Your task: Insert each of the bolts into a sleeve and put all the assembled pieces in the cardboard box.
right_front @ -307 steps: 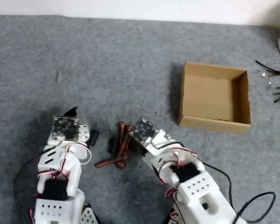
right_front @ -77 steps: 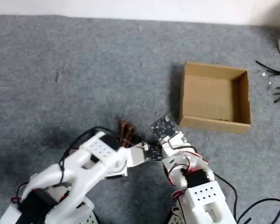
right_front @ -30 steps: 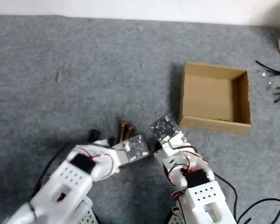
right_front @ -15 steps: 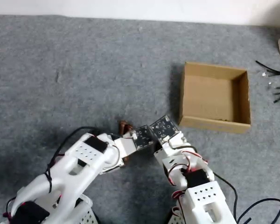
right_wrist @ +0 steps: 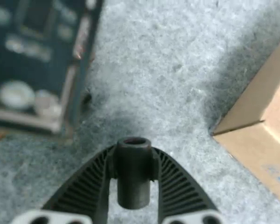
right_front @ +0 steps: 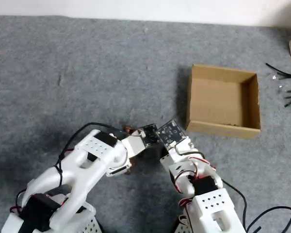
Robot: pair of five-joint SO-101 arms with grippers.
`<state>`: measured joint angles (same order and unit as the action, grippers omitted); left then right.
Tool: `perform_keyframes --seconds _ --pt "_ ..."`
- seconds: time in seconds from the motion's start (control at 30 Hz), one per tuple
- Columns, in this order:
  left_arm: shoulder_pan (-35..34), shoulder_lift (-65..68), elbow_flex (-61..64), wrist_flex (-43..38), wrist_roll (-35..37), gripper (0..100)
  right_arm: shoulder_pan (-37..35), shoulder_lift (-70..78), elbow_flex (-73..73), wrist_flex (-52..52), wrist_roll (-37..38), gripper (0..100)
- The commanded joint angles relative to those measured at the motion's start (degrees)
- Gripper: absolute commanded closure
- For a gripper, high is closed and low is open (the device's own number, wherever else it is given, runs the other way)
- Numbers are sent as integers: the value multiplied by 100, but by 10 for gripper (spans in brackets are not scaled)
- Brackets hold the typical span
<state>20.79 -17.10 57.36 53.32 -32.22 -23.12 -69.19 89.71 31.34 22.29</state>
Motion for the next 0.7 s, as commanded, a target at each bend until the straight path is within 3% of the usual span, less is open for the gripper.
perform_keyframes --seconds 0.0,0.1,0.47,0.67 --pt "-75 40 -198 -26 44 915 48 -119 -84 -154 -44 994" --pt "-66 57 -198 -26 44 1000 48 -119 -84 -154 -44 994" --pt "-4 -57 66 -53 -114 994 48 -119 -84 -154 -44 994" --pt "242 -2141 1376 -440 -246 994 48 -119 -84 -154 -44 994"
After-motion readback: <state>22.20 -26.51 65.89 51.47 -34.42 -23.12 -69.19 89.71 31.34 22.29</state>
